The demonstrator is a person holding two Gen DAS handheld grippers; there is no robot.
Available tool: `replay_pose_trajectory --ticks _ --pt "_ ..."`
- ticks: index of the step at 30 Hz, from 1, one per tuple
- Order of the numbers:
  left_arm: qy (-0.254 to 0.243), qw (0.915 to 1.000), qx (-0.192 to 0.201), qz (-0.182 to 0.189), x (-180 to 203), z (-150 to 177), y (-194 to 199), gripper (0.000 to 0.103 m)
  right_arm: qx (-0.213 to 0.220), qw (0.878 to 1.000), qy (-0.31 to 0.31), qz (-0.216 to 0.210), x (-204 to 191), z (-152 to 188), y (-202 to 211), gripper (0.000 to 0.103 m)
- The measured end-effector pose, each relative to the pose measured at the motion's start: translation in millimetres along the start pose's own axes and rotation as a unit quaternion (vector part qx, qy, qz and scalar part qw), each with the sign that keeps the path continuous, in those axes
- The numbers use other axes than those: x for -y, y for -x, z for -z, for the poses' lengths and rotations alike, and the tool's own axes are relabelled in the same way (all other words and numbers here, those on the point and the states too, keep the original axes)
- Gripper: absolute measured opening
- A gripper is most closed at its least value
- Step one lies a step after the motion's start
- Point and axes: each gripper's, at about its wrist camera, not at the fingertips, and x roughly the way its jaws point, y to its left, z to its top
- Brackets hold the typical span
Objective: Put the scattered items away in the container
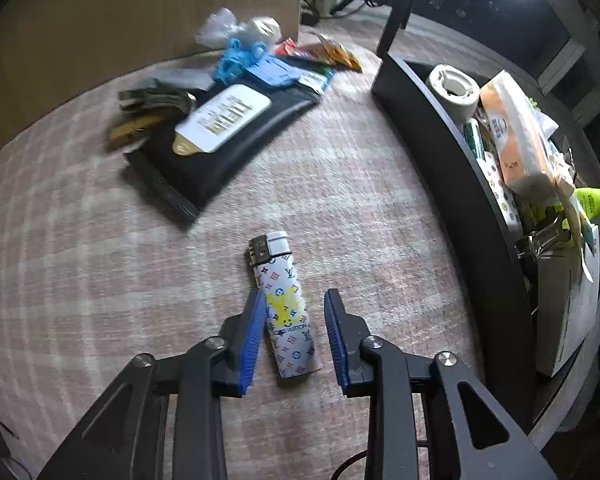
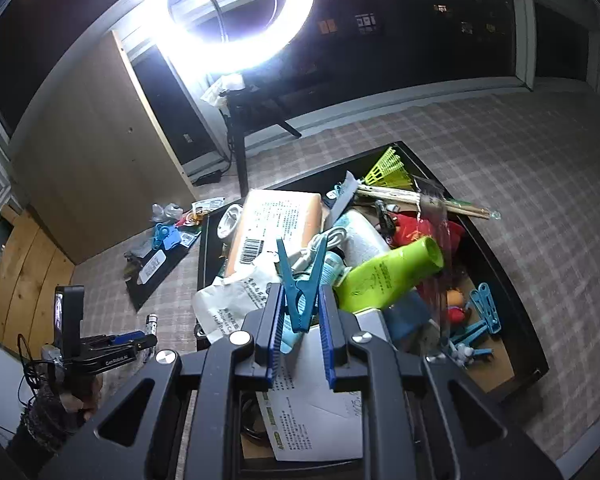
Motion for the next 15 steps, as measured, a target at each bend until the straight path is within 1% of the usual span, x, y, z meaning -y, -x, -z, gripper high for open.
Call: replay_pose_trajectory --ticks 1,4,6,12,15 --pt "-0.001 1.0 -0.003 -0.003 0.5 1.5 -4.8 0.027 -0.001 1.0 -0.002 0.003 1.3 1.0 -0.6 0.017" --pt "-0.009 0.9998 0.007 -0.016 2.8 5.8 -11.0 0.026 -0.007 1.0 -0.007 0.005 5.7 2.7 -3.7 0.017" --pt "-0.004 0.9998 0.01 -0.017 1.2 7.8 -14.0 0.023 -0.008 1.0 -0.009 0.006 7.0 4.2 -4.3 0.017" --pt "0.011 0.9998 0.015 -0.004 -2.5 16.9 -16.3 0.022 -0.008 1.0 -0.012 0.007 8.8 3.6 -3.2 0.017" --pt "0.006 0.9994 0.033 0.004 4.2 16.4 -3.3 0.022 -0.002 1.0 -0.015 0.009 12.0 3.1 0.0 0.017"
